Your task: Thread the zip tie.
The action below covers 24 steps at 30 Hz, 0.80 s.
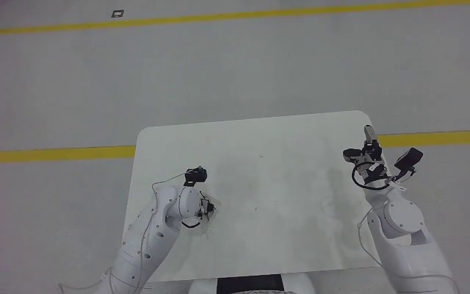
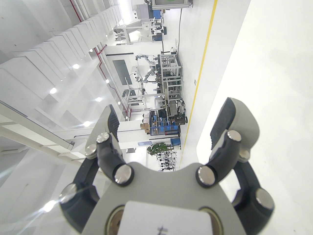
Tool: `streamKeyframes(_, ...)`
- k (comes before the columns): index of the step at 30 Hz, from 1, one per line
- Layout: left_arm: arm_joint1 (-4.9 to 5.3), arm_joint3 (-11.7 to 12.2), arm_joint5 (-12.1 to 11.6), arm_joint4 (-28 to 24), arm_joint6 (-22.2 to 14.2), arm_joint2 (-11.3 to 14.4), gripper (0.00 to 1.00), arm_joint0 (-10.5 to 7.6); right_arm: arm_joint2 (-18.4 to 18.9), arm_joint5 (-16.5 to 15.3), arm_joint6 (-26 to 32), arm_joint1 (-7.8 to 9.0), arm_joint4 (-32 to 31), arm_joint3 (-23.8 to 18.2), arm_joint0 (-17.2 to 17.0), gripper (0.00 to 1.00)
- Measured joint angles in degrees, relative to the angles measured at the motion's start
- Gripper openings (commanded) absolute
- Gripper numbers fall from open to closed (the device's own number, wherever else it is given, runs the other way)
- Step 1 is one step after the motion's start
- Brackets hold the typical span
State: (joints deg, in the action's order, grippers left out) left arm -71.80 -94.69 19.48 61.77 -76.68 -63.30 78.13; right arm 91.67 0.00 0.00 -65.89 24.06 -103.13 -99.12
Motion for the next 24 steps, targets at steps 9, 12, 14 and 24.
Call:
streamKeyframes(9,-1.51,1.1,0.0,1.3,-1.1,-0.9,0.21,-0.03,0.0,0.0,0.0,0.00,0.0,0.0,0.0,1.00)
streamKeyframes(12,-1.83,1.0,0.0,1.3,-1.0,-1.4,0.21,0.07,0.0,0.0,0.0,0.00,0.0,0.0,0.0,1.00)
streamKeyframes(14,-1.98,0.6,0.0,1.5,-1.0,-1.8,0.20,0.28,0.0,0.0,0.0,0.00,0.0,0.0,0.0,1.00)
streamKeyframes(24,-2.60,-0.5,0.0,1.6,-0.1,-3.5,0.15,1.29,0.0,0.0,0.0,0.00,0.0,0.0,0.0,1.00)
